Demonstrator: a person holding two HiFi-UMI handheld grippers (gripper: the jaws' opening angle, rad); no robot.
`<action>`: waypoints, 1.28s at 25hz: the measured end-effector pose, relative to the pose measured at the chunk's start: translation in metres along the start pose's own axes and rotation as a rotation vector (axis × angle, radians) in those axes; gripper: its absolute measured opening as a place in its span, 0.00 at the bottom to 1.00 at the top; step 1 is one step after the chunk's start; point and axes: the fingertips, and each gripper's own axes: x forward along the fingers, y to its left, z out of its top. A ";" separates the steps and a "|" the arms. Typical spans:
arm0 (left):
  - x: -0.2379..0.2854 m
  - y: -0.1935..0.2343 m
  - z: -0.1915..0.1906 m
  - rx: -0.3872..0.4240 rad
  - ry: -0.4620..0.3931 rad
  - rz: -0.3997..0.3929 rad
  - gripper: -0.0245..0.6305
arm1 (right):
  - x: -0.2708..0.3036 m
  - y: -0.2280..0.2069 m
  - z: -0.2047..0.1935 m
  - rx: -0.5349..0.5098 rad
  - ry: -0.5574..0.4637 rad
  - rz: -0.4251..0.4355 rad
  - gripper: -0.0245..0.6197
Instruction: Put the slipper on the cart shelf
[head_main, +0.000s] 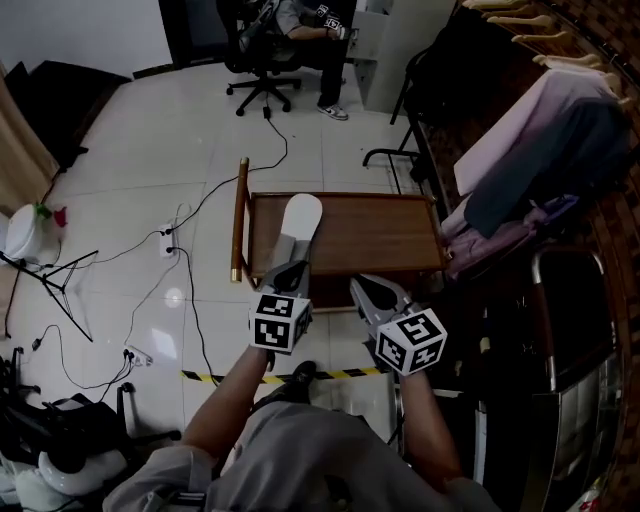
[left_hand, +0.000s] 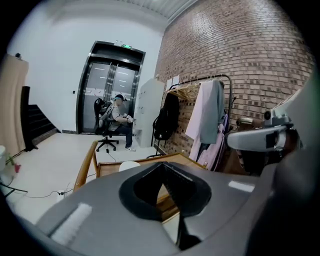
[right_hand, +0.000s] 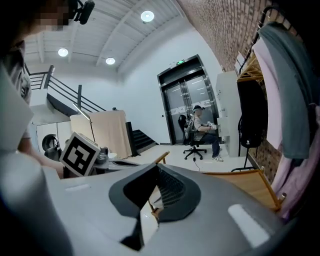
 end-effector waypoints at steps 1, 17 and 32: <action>0.006 0.008 -0.003 0.000 0.007 0.006 0.05 | 0.006 0.000 0.000 0.002 0.003 -0.005 0.04; 0.132 0.090 -0.073 0.027 0.159 0.105 0.29 | 0.035 -0.030 -0.011 0.035 0.072 -0.103 0.04; 0.186 0.132 -0.136 -0.025 0.389 0.179 0.22 | 0.016 -0.066 -0.021 0.063 0.116 -0.210 0.04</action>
